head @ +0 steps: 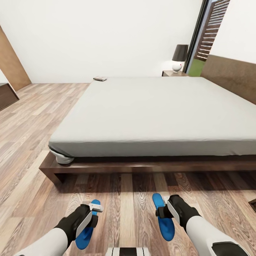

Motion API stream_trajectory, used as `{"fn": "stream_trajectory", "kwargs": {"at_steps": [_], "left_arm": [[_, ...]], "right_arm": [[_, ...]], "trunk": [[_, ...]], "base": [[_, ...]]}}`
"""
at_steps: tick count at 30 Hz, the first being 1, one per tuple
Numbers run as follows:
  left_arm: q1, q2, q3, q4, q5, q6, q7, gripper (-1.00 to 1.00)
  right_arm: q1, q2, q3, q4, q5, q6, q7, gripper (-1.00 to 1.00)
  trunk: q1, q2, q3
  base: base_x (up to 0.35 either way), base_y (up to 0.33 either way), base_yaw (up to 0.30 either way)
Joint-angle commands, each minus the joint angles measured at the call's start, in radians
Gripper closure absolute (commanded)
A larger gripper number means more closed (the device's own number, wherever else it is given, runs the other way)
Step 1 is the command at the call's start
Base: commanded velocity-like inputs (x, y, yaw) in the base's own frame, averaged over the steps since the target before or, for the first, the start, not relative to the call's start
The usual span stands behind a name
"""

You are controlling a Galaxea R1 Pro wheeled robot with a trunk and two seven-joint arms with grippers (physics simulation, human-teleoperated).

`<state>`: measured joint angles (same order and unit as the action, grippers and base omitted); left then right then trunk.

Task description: In the bedroom, move the book from the bed onto either nightstand, and place the two sandals side by side next to the bed.

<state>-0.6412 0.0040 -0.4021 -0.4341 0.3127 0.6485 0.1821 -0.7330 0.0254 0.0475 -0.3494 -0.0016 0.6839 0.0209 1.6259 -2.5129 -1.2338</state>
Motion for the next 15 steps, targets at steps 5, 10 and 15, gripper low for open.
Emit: {"fn": "stream_trajectory", "kwargs": {"at_steps": [5,10,15], "left_arm": [[0.0,0.0,-0.005,-0.002,0.009,0.001,0.009,1.0],[0.0,0.001,-0.005,-0.004,0.009,0.0,0.01,1.0],[0.0,-0.001,-0.007,-0.004,0.009,-0.001,0.011,1.0]], "right_arm": [[0.0,-0.001,0.005,-0.003,-0.001,0.003,0.003,1.0],[0.0,0.001,0.006,-0.003,-0.001,-0.003,0.005,1.0],[0.0,0.003,0.006,-0.003,-0.002,-0.005,0.006,1.0]], "trunk": [[0.0,0.0,-0.001],[0.0,0.0,-0.001],[0.0,0.0,-0.001]], "base": [[0.0,0.0,0.0],[0.001,0.0,0.0],[0.151,0.0,0.0]]}}
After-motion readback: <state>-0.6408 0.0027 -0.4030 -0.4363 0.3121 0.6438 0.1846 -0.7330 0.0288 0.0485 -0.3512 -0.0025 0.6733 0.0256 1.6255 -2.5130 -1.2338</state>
